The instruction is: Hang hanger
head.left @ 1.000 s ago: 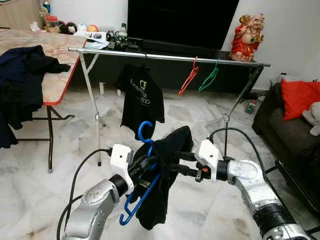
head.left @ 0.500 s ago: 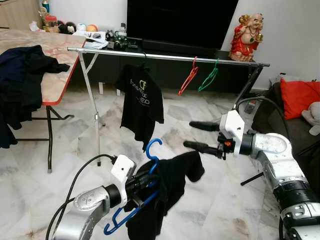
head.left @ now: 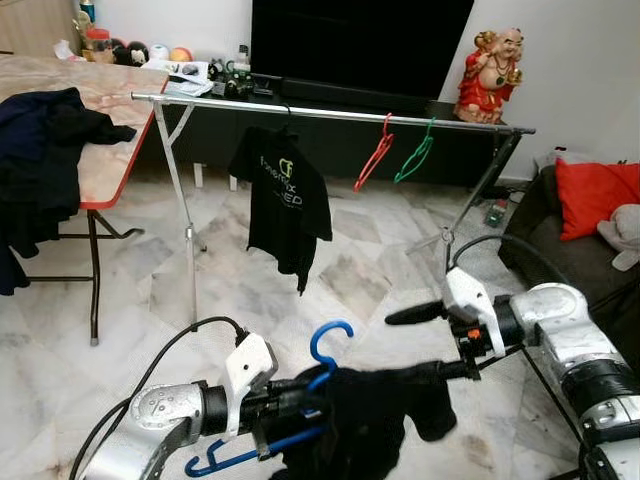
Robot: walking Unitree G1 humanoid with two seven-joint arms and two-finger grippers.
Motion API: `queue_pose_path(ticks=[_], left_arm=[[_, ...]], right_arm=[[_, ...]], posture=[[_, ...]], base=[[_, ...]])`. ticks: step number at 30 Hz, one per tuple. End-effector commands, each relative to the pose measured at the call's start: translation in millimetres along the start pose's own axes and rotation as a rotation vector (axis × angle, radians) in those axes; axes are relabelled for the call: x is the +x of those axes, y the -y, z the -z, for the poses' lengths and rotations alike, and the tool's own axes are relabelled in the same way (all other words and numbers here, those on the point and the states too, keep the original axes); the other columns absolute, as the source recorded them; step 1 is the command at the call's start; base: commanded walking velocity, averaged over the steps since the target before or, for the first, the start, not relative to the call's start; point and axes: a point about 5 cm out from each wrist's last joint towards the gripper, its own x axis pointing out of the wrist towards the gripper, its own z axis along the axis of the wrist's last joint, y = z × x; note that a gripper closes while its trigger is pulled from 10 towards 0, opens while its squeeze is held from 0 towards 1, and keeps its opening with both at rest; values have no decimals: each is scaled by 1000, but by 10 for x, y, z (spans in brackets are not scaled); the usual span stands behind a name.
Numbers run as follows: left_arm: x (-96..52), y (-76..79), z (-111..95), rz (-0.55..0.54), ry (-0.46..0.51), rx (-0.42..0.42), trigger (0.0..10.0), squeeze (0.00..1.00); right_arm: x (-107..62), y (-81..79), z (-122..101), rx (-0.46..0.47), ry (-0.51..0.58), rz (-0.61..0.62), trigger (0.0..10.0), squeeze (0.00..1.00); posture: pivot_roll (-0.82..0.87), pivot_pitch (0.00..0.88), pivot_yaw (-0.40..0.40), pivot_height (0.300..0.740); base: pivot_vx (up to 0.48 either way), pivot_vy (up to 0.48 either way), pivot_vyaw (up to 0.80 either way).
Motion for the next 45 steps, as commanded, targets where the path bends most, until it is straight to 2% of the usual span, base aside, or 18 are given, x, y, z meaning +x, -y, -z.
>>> queue_pose_path(ticks=[1,10,14,25,26,27,28,29,45], left_arm=[[68,18,-181,51,47,64,10000,0],[154,24,-268,108,43,95,10000,0],[185,35,-301,118,50,101,10000,0],[241,21,-378,128,61,124,10000,0],[249,21,-388,130,63,127,10000,0],[254,23,-392,132,63,128,10000,0],[254,23,-392,132,63,128,10000,0],[259,25,-397,131,65,129,10000,0],[290,11,-405,125,60,129,10000,0]], right_arm=[[-1,-28,56,-11,-56,-30,10000,0],[270,-47,53,-34,-62,-116,10000,0],[341,-59,65,-43,-71,-138,10000,0],[425,-94,138,-58,-146,-186,10000,0],[429,-93,148,-57,-153,-184,3882,0],[434,-90,151,-56,-154,-178,1529,0],[434,-90,151,-56,-154,-178,1529,0],[434,-88,150,-55,-154,-177,0,0],[471,-13,63,-76,-136,-118,0,0]], posture=[[177,0,-181,740],[190,0,-181,740],[198,0,-183,740],[203,0,-195,740],[202,0,-195,740],[202,0,-195,740],[202,0,-195,740],[202,0,-196,740],[208,0,-199,740]], base=[[0,0,0],[0,0,0],[0,0,0],[0,0,0],[0,0,0],[0,0,0],[0,0,0],[0,0,0],[0,0,0]])
